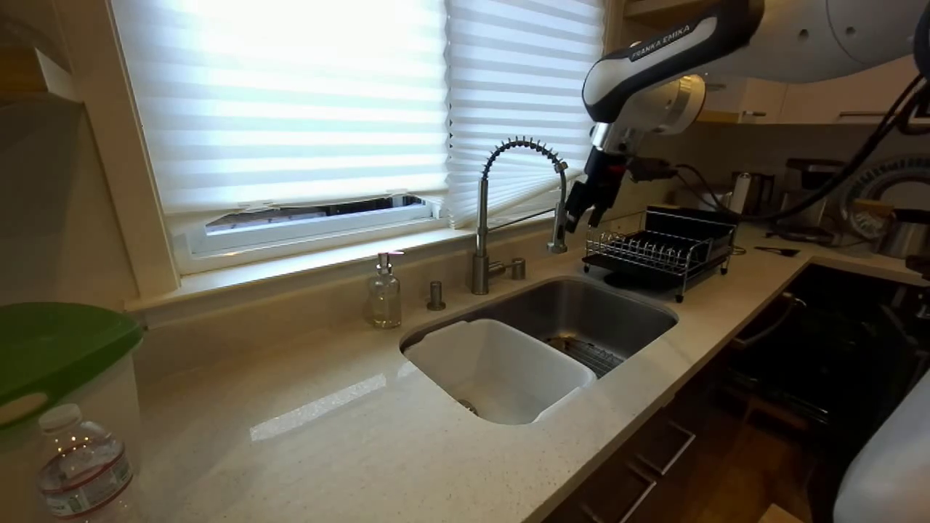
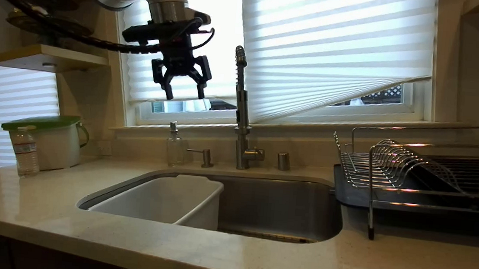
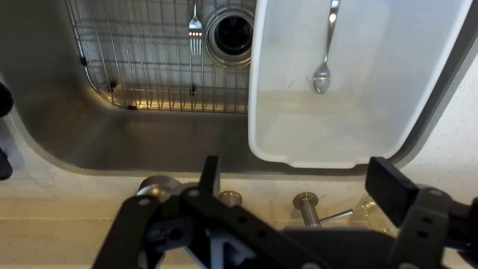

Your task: Push the tap to the right

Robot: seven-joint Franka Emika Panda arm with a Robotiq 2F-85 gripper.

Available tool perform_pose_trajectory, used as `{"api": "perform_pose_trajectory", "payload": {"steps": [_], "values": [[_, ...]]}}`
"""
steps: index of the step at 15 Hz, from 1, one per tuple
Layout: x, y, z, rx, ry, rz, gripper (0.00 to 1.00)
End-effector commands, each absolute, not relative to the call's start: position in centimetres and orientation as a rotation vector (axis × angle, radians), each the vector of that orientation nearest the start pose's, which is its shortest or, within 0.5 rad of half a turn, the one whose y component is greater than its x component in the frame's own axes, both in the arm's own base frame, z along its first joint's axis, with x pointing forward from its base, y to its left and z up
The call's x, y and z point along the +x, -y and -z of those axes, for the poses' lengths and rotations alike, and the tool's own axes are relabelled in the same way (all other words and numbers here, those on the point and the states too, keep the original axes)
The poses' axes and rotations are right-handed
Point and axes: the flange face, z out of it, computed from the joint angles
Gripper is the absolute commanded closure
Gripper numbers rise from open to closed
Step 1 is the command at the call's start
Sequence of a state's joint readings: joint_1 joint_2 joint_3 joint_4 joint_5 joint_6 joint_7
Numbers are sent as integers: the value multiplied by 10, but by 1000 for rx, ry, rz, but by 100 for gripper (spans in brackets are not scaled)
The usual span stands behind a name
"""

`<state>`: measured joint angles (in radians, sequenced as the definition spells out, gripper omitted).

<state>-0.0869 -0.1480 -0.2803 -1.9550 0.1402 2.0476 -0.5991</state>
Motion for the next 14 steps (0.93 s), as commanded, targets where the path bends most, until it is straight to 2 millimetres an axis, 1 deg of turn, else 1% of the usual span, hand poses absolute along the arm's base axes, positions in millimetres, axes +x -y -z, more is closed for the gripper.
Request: {"api": "perform_pose_trajectory", "payload": {"steps": [1, 2, 5, 12, 14], "values": [[537, 220, -569, -3004, 272, 581, 0], [519, 207, -569, -3026, 275, 524, 0], [534, 217, -570, -3020, 261, 559, 0], [537, 218, -571, -3020, 262, 565, 0], [546, 226, -569, -3008, 278, 614, 0]]}}
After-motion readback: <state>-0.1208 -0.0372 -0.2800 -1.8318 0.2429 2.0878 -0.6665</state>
